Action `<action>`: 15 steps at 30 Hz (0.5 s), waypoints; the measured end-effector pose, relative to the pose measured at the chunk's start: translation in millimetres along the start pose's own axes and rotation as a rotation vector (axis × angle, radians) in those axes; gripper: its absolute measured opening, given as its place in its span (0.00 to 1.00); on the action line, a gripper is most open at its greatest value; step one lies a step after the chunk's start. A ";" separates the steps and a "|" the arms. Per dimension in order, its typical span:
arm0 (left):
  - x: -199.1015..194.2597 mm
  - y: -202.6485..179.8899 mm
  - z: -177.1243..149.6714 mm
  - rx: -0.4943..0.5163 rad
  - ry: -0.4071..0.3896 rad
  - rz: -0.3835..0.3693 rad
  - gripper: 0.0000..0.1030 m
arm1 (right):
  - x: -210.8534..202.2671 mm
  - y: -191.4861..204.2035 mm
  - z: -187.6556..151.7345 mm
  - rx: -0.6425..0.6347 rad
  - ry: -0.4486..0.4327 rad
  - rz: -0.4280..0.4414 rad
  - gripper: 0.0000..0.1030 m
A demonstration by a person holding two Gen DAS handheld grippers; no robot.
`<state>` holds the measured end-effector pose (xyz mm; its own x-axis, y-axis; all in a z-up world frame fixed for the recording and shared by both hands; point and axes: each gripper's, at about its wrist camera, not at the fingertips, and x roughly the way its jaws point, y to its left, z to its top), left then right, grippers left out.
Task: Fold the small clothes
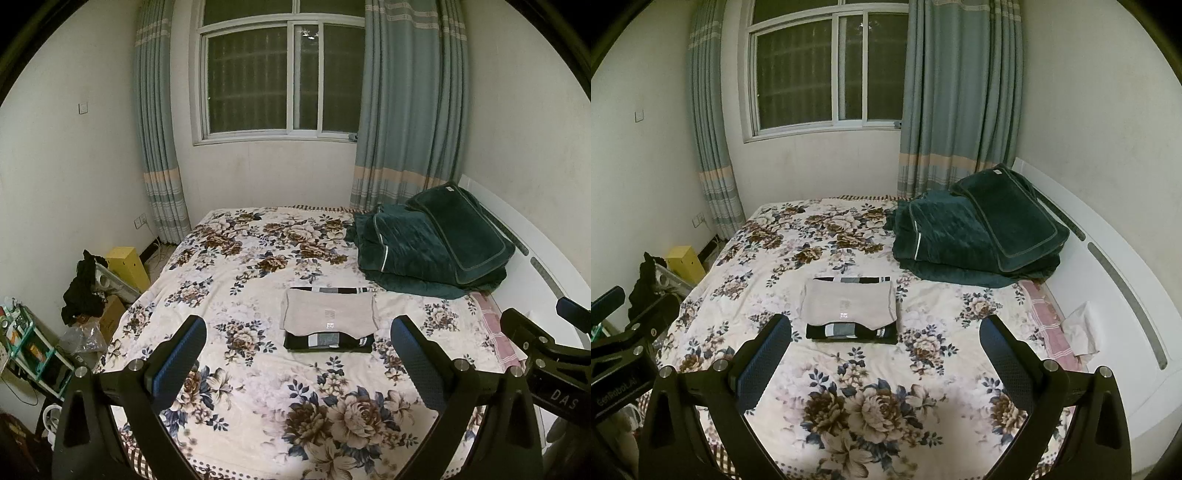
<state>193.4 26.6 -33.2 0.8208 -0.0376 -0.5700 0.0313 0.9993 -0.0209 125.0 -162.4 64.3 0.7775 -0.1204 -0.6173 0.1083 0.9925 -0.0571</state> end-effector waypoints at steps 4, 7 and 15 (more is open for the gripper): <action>-1.4 0.2 -0.7 0.001 -0.001 0.002 0.99 | -0.3 0.2 -0.7 0.003 -0.003 -0.001 1.00; -4.0 -0.1 -1.8 0.002 -0.005 0.001 0.99 | -0.6 2.3 -1.2 0.003 -0.005 -0.002 1.00; -6.6 -0.2 -2.6 0.002 -0.002 0.002 0.99 | 0.7 4.1 0.2 0.002 -0.003 0.000 1.00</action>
<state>186.5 26.6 -31.6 0.8218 -0.0358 -0.5687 0.0310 0.9994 -0.0181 126.1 -158.4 63.8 0.7795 -0.1201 -0.6147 0.1093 0.9925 -0.0553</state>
